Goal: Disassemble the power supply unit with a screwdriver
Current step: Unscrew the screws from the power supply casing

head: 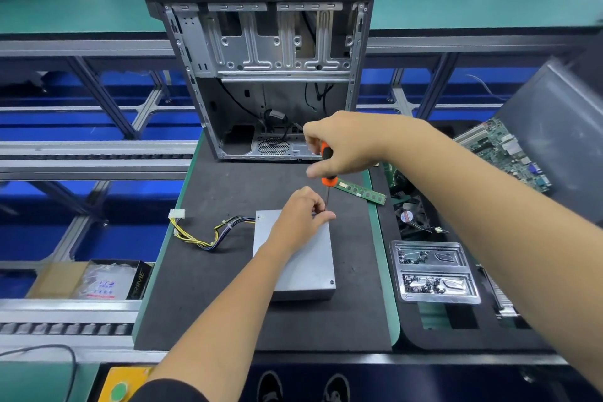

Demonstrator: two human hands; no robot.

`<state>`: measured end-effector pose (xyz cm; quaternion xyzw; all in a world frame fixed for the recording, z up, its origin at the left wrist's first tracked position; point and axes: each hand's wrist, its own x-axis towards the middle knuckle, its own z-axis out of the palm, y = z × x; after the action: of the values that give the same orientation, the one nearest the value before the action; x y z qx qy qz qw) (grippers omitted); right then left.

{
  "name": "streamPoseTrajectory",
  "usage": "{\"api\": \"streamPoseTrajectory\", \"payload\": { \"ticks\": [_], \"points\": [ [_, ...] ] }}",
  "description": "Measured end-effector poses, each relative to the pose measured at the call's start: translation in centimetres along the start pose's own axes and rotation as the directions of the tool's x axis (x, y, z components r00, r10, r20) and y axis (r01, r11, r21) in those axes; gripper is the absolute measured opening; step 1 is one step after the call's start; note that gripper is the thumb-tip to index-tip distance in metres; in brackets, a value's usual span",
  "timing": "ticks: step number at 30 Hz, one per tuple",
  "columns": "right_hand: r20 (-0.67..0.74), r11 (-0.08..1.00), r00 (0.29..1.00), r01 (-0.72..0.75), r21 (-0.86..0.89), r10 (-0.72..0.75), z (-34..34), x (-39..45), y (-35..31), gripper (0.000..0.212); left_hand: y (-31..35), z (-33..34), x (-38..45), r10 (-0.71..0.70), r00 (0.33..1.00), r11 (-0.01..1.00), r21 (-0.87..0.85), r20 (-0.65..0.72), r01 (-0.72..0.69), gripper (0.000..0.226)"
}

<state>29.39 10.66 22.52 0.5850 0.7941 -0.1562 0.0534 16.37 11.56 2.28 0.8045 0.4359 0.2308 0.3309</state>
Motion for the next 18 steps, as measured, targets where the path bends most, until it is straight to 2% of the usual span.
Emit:
{"api": "streamPoseTrajectory", "payload": {
  "ticks": [2, 4, 7, 10, 12, 14, 16, 18],
  "points": [
    [-0.003, 0.993, 0.994, -0.106, -0.058, 0.106, -0.03, 0.24, -0.14, 0.043, 0.04, -0.02, -0.04, -0.001, 1.0, 1.0, 0.008, 0.005, 0.001, 0.027],
    [0.003, 0.988, 0.992, -0.126, -0.084, 0.126, -0.01, 0.46, -0.21, 0.041, 0.06, -0.01, -0.04, -0.005, 1.0, 1.0, 0.013, 0.01, 0.005, 0.028],
    [0.002, 0.999, 1.0, -0.016, -0.038, 0.016, 0.15, 0.54, -0.11, 0.014, 0.09, -0.01, 0.02, -0.011, 1.0, 1.0, 0.015, 0.016, 0.011, 0.028],
    [0.026, 0.993, 0.998, 0.058, 0.098, -0.061, -0.17, 0.17, -0.19, 0.029, 0.08, -0.06, 0.09, -0.011, 1.0, 1.0, 0.024, 0.022, 0.01, 0.027],
    [0.034, 0.989, 0.997, 0.066, 0.134, -0.071, -0.23, 0.02, -0.13, 0.027, 0.09, -0.06, 0.1, -0.009, 1.0, 1.0, 0.028, 0.025, 0.008, 0.027],
    [0.036, 0.997, 0.998, 0.047, 0.061, -0.049, -0.21, 0.02, 0.05, 0.024, 0.12, -0.02, 0.05, -0.01, 1.0, 1.0, 0.02, 0.021, 0.01, 0.028],
    [0.058, 0.997, 0.997, -0.055, -0.053, 0.058, -0.2, 0.1, 0.15, 0.039, 0.14, -0.03, 0.08, -0.007, 1.0, 1.0, 0.018, 0.022, 0.007, 0.028],
    [0.053, 0.985, 0.989, -0.134, -0.113, 0.14, -0.21, 0.27, -0.04, 0.045, 0.23, -0.12, 0.08, -0.006, 1.0, 1.0, 0.028, 0.028, 0.005, 0.027]
  ]
}}
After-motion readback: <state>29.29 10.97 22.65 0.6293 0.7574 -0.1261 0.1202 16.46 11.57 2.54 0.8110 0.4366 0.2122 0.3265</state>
